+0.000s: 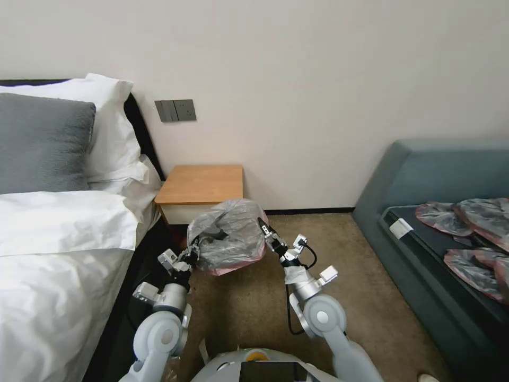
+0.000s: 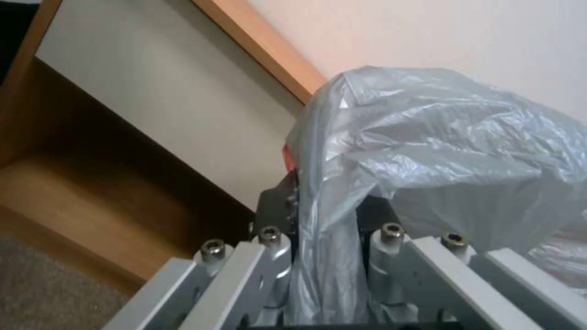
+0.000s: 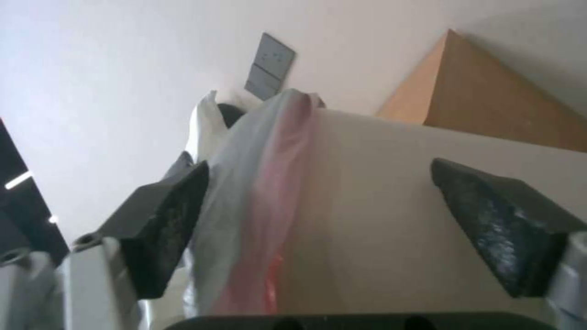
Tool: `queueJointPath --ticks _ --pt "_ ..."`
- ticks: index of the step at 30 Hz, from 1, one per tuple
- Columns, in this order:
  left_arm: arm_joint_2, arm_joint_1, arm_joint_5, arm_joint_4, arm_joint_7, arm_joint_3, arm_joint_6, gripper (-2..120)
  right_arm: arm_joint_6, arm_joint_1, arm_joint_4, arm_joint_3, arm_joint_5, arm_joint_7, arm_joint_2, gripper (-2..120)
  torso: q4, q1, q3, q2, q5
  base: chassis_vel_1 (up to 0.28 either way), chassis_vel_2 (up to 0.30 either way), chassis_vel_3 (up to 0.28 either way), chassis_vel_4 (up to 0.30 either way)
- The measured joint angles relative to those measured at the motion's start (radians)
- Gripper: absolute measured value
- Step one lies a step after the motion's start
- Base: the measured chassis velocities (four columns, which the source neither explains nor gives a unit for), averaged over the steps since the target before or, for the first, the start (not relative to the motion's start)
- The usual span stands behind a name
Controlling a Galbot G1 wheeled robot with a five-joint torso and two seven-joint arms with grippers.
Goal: Pick up the garbage bag from the table and place it over the trash can.
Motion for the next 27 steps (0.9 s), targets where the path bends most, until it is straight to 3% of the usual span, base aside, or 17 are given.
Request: queueJointPath --ticks 4,6,13,16,24,27 --pt "0.0 0.001 0.0 -0.001 0.0 0.0 0.0 10 0.001 -0.002 0.0 0.0 -0.004 -0.005 0.0 78 0.0 0.0 0.0 0.0 0.0 0.0 0.0 0.0 0.0" --pt "0.0 0.001 0.0 -0.002 0.0 0.0 0.0 10 0.006 -0.003 0.0 0.0 -0.014 -0.008 0.0 65 0.0 0.0 0.0 0.0 0.0001 0.0 0.0 0.0 0.0" --pt "-0.001 0.001 0.0 -0.003 0.0 0.002 0.0 10 0.011 -0.003 -0.003 0.001 -0.03 -0.013 0.002 44 0.0 0.0 0.0 0.0 0.0 0.0 0.0 0.0 0.0" --pt "0.0 0.001 0.001 -0.003 0.0 0.002 0.001 10 0.015 -0.002 -0.007 0.002 -0.038 -0.018 0.003 30 0.0 0.0 0.0 0.0 0.0 0.0 0.0 0.0 0.0" --pt "-0.001 0.001 0.008 0.005 -0.003 0.008 0.002 10 0.027 0.007 -0.016 0.003 -0.06 -0.028 0.002 3 0.0 0.0 0.0 0.0 0.0 0.0 0.0 0.0 0.0" --pt "-0.001 0.001 0.009 0.006 -0.004 0.009 0.003 10 0.03 0.01 -0.018 0.002 -0.071 -0.03 0.002 1 0.0 0.0 0.0 0.0 0.0 0.0 0.0 0.0 0.0"
